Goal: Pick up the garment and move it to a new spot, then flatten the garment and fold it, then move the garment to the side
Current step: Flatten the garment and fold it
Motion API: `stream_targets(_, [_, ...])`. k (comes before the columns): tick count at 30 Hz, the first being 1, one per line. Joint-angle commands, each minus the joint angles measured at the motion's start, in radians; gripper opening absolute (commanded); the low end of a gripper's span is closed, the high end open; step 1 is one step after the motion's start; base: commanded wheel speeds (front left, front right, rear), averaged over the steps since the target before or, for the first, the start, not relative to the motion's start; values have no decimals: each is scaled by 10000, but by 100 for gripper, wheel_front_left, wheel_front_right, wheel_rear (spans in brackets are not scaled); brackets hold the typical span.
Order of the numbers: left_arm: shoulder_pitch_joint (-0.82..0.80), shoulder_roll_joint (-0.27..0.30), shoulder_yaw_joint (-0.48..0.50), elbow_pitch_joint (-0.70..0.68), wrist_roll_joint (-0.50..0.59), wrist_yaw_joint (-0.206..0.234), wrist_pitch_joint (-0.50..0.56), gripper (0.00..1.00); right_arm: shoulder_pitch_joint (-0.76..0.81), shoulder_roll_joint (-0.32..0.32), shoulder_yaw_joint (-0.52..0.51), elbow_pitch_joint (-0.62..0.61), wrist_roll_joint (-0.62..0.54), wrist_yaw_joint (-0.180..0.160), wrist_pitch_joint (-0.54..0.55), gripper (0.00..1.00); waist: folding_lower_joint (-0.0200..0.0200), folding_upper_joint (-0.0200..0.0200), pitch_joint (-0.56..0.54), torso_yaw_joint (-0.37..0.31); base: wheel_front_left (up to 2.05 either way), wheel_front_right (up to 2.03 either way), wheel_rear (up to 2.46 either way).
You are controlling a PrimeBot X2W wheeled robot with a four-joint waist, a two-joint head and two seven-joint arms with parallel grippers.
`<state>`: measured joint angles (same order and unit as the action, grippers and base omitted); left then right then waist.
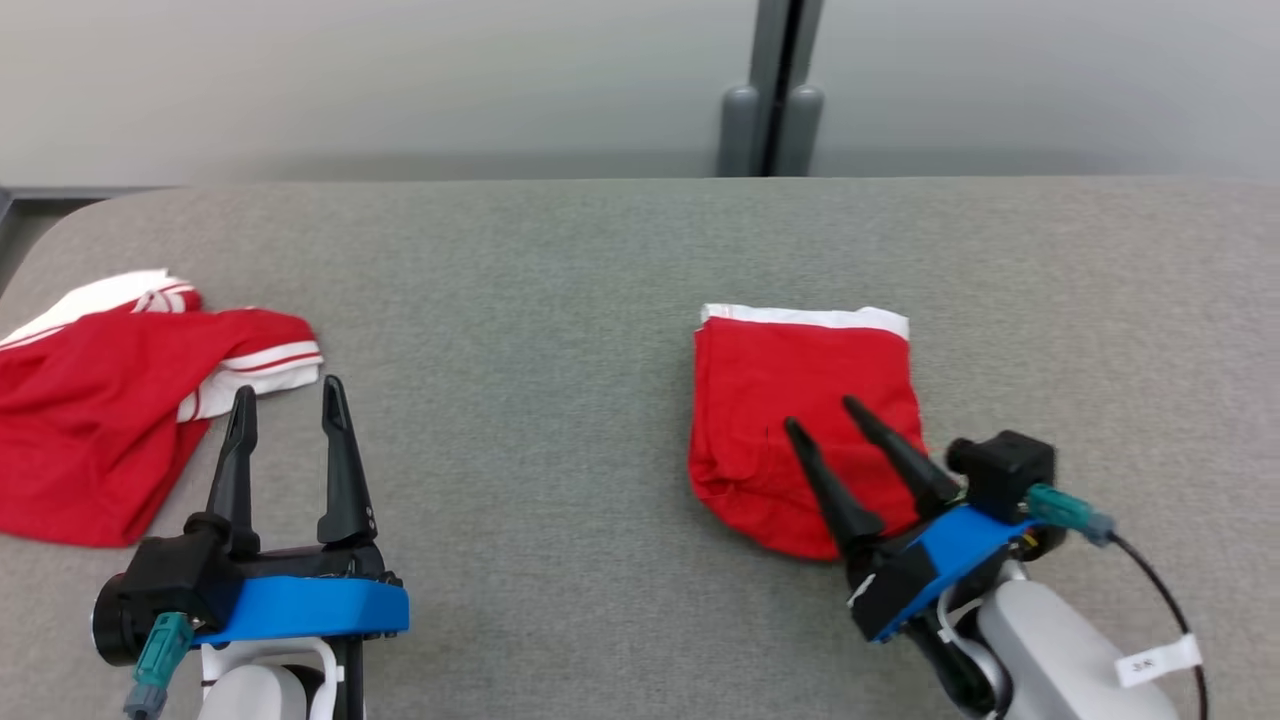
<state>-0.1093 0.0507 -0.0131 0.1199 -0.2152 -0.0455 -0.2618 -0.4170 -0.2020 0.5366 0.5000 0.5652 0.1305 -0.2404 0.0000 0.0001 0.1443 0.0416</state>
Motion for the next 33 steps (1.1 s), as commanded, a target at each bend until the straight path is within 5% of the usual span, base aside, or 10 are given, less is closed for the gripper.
stream_targets(1, [-61, -6, 37, 37, 84, -43, -47, 100, 280, -127, -369, -215, -137, 5, -121, 100, 0, -1, -181, -297, 0, 0, 0])
stream_targets(19, [465, 215, 321, 744, 629, -59, -47, 100, 2270, 351, -4312, -2245, -1896, 6, -260, 100, 0, -1, -799, -1092, 0, 0, 0])
stream_targets(33, [1219, 429, 156, 488, 852, 214, 389, 100, 3529, 1097, -5281, -3484, -3218, 6, 214, 100, 0, -1, -1147, -775, 0, 0, 0])
